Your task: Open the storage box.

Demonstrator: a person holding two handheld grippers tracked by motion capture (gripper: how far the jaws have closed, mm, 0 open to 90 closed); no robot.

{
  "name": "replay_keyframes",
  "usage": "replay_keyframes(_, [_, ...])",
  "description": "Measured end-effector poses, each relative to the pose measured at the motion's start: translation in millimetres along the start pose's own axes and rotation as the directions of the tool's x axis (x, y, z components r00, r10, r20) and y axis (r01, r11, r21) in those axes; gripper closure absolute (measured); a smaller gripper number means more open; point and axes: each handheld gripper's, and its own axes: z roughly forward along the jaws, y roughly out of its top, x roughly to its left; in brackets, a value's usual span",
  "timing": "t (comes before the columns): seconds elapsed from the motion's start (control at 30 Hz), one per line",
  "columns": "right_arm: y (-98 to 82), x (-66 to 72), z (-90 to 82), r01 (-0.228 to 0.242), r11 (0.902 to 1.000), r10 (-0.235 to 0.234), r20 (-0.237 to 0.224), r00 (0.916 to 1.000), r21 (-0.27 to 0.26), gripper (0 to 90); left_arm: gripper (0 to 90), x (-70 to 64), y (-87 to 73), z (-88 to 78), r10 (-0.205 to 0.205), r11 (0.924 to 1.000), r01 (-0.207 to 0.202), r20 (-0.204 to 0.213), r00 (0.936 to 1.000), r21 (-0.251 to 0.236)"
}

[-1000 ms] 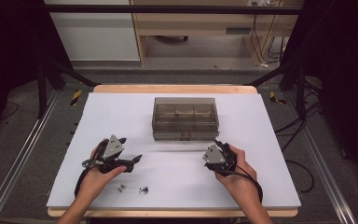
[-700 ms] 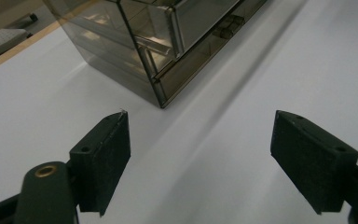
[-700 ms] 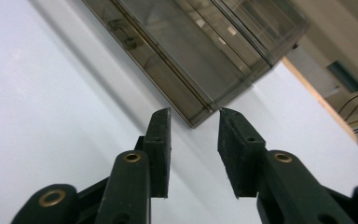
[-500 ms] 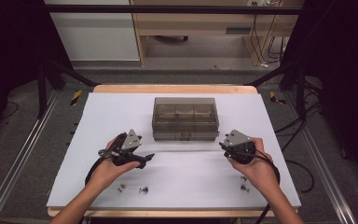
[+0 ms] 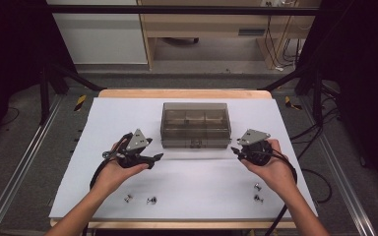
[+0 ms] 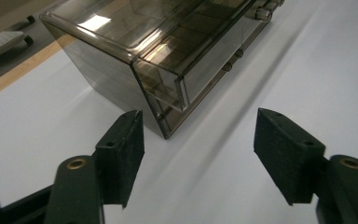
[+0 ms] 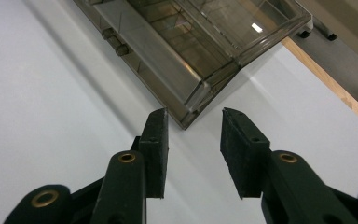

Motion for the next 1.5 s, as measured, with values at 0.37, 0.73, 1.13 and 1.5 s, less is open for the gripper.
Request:
replay_keyframes(0.37, [15.5,-4.6,10.1,0.007,0.9987,-0.004,-0.061,0.9981,0.05,64.0,47.9,7.1,10.8,17.6,-0.004,0.9961,0.001,0.041,0.9992,0.088])
replay_keyframes(0.73, [19.3,-5.6,18.2,0.01,0.9955,-0.004,-0.063,0.998,0.094,69.3,69.2,9.7,16.3,25.3,0.006,0.9929,-0.014,0.061,0.9981,0.119])
replay_keyframes(1.13, [18.4,-14.4,21.8,0.021,0.9965,-0.012,-0.102,0.9947,0.081,80.4,82.1,16.7,13.5,26.4,-0.009,0.9944,0.001,0.069,0.9976,0.106])
replay_keyframes(1.5, [18.9,-8.4,14.6,0.032,0.9946,-0.021,-0.109,0.9938,0.098,80.8,84.1,11.3,13.2,18.5,0.01,0.9937,-0.019,0.081,0.9967,0.11])
